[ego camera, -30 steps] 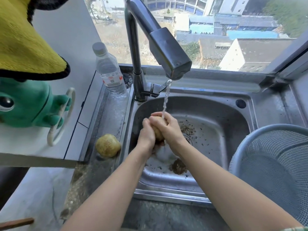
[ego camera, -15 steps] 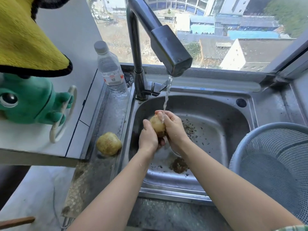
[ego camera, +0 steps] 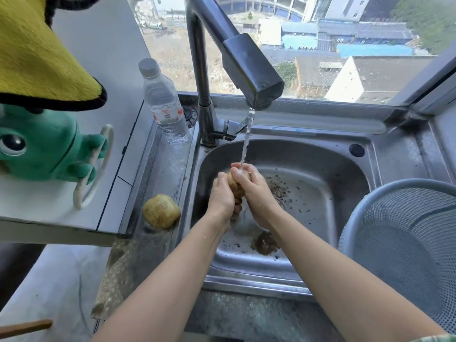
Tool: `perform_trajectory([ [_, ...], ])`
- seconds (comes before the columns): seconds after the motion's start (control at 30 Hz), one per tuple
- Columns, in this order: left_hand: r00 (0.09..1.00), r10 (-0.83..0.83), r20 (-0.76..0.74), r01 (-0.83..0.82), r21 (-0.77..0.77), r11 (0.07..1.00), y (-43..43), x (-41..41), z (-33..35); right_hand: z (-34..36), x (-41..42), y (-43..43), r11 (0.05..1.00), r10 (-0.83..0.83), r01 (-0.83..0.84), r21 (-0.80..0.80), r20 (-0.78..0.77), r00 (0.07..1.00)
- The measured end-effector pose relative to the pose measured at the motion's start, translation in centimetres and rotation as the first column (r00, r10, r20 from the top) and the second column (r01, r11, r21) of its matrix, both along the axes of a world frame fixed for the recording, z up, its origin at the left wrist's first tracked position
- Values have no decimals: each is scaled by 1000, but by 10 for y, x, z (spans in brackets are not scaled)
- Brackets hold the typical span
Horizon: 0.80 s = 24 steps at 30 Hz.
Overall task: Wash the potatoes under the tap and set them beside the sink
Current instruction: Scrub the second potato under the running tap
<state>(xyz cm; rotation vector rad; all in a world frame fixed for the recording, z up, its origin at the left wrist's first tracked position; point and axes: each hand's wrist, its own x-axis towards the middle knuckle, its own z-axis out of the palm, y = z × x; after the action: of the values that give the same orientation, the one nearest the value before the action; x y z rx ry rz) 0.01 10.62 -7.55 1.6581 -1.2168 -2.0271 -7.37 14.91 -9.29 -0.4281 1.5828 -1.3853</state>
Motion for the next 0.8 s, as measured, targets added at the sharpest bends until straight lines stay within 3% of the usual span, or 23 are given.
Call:
perform_trajectory([
  [0.1,999,36,-18,-33,135,990,-8,2,5,-5,-6,4,989,142,-141,-54,6,990],
  [0.27,998,3,-63,9,200,980,-6,0,2,4,-3,3,997,52,-56,-49,-73,996],
  [0.4,997,43,-64,-24,277,961,-12,5,-3,4,-25,15,945,322,-316,-86,62,945],
  [0.57,995,11,-101,13,229,973,-4,-3,2,7,-7,4,996,84,-85,0,-156,984],
  [0.7,991,15,-130,18,248,969,-12,5,-2,14,-25,18,946,316,-308,-100,79,945],
  [0.8,984,20,-176,17,211,977,-5,6,-2,14,-18,12,982,146,-139,-126,52,988],
])
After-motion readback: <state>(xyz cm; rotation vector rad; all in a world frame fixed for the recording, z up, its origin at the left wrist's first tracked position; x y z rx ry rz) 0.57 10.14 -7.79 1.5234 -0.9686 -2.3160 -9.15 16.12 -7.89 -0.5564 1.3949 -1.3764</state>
